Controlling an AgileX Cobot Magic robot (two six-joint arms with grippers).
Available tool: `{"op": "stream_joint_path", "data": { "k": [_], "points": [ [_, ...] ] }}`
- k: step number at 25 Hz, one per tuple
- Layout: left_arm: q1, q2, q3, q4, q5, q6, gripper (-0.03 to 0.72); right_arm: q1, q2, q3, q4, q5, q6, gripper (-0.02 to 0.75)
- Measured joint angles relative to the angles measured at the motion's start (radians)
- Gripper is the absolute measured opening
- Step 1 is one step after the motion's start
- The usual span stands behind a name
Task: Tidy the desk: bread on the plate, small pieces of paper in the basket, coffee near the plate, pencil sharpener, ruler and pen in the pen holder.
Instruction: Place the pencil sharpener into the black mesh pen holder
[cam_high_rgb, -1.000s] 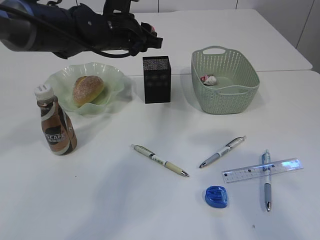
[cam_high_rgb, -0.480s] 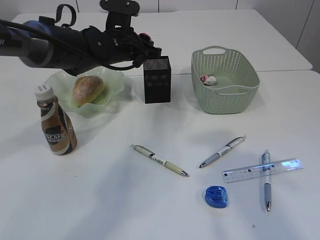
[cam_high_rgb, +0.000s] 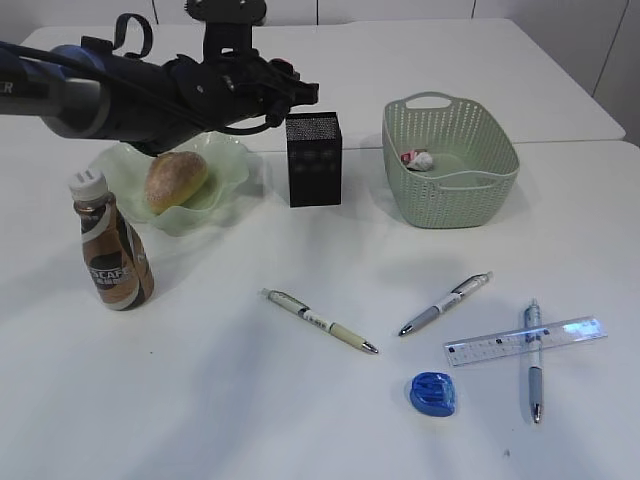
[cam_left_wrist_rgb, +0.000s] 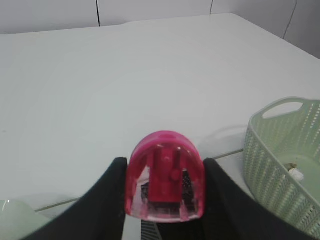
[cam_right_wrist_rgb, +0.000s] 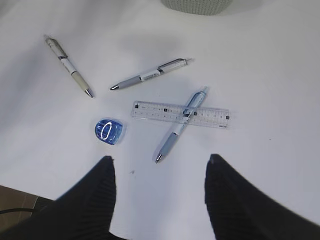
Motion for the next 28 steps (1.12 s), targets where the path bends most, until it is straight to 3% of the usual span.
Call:
{"op": "stream_joint_path", "data": {
  "k": [13, 28],
  "points": [
    [-0.019, 0.055, -0.092, -0.002, 0.035, -0.024, 0.281, 0.000, 0.000, 0.000, 0.004, -0.016, 0.000, 0.449],
    [-0.027, 0.074, -0.094, -0.002, 0.065, -0.026, 0.281, 0.000, 0.000, 0.000, 0.006, -0.021, 0.000, 0.449]
  ]
}}
